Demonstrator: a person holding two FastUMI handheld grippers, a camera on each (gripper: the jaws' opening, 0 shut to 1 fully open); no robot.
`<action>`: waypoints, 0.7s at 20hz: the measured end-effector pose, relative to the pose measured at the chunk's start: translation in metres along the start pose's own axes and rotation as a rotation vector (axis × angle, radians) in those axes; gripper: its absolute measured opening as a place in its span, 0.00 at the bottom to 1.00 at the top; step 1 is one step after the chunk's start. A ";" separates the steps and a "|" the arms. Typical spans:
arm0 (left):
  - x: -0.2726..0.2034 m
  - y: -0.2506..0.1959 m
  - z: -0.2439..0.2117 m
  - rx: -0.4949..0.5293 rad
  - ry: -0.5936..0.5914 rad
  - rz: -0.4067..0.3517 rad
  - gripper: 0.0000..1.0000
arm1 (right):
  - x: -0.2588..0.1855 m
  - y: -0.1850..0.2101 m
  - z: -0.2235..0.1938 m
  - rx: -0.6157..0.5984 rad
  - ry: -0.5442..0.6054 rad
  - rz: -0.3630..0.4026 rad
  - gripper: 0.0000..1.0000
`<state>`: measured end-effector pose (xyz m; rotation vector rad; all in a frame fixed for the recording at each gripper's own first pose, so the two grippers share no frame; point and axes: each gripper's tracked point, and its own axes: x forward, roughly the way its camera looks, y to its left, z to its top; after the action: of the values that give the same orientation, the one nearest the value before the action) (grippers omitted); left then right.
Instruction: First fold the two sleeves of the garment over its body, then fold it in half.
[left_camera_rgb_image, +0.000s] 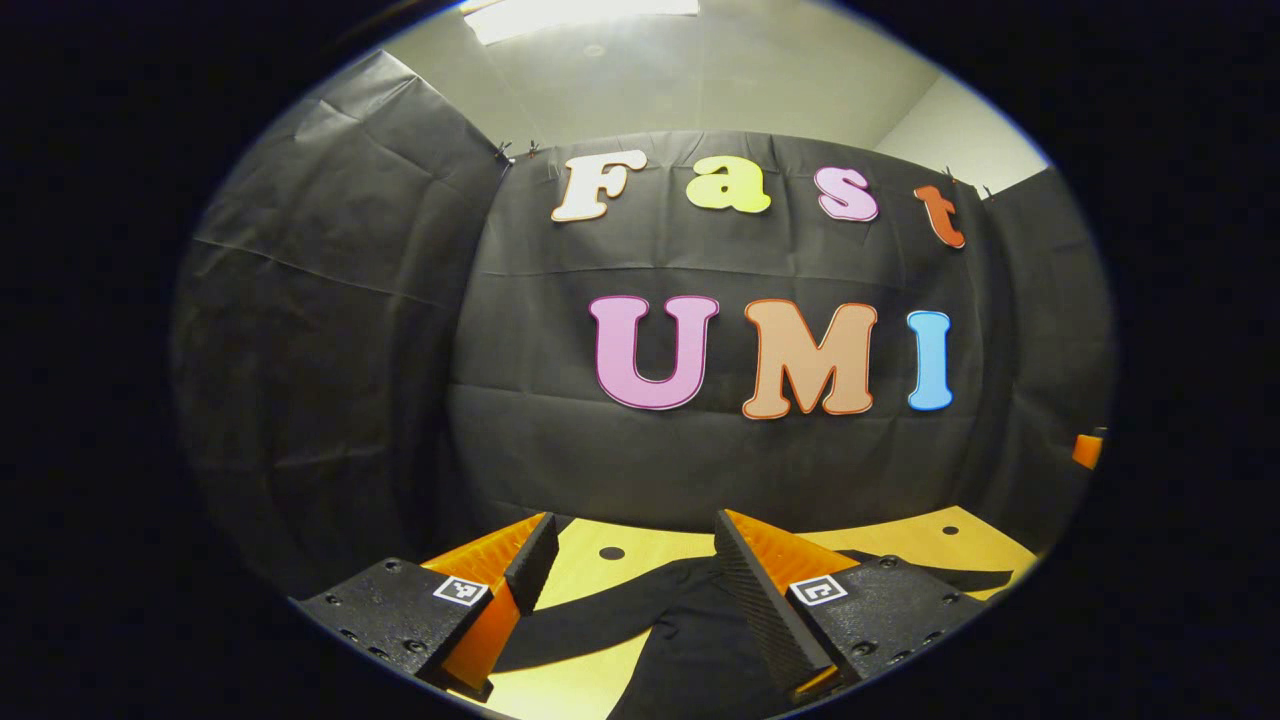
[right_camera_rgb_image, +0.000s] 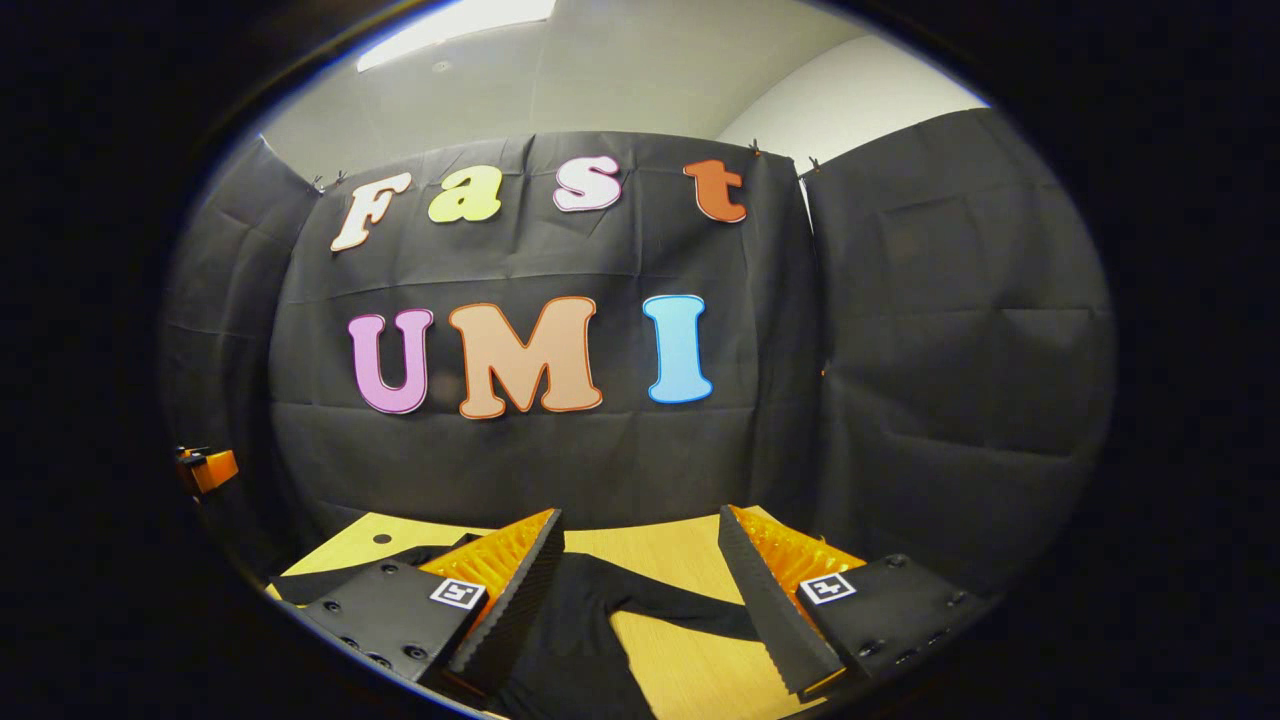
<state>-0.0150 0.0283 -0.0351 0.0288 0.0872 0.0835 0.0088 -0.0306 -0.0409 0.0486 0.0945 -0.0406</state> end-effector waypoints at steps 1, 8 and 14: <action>0.002 0.000 -0.001 0.002 0.004 0.006 0.92 | 0.004 -0.005 0.000 -0.004 -0.002 -0.005 0.98; 0.012 0.008 -0.004 0.056 0.014 0.067 0.92 | 0.055 -0.069 -0.039 -0.019 0.065 -0.089 0.98; 0.021 0.005 -0.007 0.071 0.017 0.094 0.92 | 0.102 -0.117 -0.096 -0.014 0.149 -0.124 0.98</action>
<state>0.0047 0.0350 -0.0433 0.1034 0.1061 0.1746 0.0962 -0.1461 -0.1511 0.0319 0.2467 -0.1599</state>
